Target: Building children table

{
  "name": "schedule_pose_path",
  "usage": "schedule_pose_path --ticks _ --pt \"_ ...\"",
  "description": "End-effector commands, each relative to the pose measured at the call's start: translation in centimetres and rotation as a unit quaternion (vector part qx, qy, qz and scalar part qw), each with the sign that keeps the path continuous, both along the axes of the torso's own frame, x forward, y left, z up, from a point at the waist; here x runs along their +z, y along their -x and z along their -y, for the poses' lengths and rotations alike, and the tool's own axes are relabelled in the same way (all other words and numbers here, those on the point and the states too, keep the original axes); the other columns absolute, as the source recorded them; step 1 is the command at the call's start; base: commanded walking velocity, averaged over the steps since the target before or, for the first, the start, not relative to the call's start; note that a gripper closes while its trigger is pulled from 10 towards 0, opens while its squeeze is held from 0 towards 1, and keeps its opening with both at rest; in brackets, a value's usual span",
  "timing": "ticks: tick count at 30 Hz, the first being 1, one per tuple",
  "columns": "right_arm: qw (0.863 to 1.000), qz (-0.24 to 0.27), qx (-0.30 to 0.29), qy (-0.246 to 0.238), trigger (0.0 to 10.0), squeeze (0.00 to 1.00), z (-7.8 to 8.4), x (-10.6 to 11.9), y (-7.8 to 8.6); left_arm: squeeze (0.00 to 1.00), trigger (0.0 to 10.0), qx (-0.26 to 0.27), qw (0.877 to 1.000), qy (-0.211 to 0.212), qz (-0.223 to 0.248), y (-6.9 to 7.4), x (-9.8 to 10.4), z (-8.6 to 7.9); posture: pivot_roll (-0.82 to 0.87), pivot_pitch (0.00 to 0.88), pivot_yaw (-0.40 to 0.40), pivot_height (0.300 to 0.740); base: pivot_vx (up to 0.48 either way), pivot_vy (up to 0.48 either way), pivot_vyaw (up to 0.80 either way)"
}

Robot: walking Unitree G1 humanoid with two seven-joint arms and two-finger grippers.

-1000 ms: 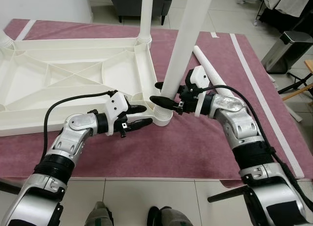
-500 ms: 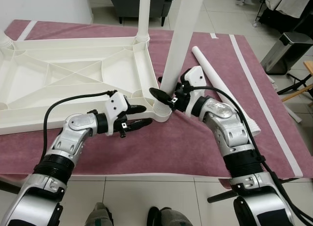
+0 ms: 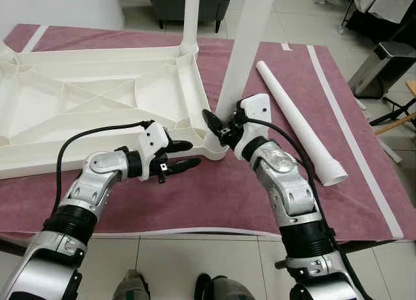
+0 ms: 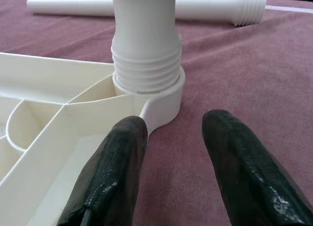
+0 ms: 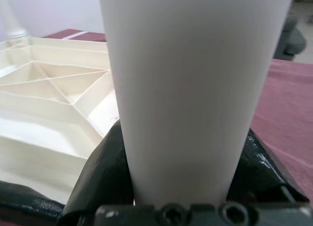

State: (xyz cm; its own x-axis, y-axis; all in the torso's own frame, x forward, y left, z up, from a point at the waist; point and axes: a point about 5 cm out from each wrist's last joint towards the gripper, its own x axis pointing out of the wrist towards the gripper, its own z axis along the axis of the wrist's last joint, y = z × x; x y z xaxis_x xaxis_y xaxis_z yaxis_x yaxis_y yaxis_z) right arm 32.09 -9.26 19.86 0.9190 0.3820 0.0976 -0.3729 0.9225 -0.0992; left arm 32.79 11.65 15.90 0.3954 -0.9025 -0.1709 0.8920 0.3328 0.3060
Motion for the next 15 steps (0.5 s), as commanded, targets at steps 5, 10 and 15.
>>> schedule_pose_path --ticks 5,10,15 --pt "0.986 -0.126 -0.099 0.034 0.0 0.00 1.9 -5.2 0.3 0.00 10.0 0.018 0.997 -0.075 0.010 -0.8 0.0 -0.1 0.05 0.190 -0.018 0.740 0.000 0.000 0.00" --pt "0.980 -0.126 -0.154 0.024 0.0 0.00 1.4 -5.3 1.1 0.00 10.0 0.020 0.991 -0.128 0.045 -1.3 1.3 0.1 0.06 0.189 -0.018 0.740 0.000 0.000 0.00" --pt "0.974 -0.122 -0.189 0.018 0.0 0.00 1.6 -5.2 1.4 0.00 10.0 0.027 0.987 -0.149 0.050 -1.5 1.2 0.5 0.06 0.186 -0.019 0.740 0.000 0.000 0.00"
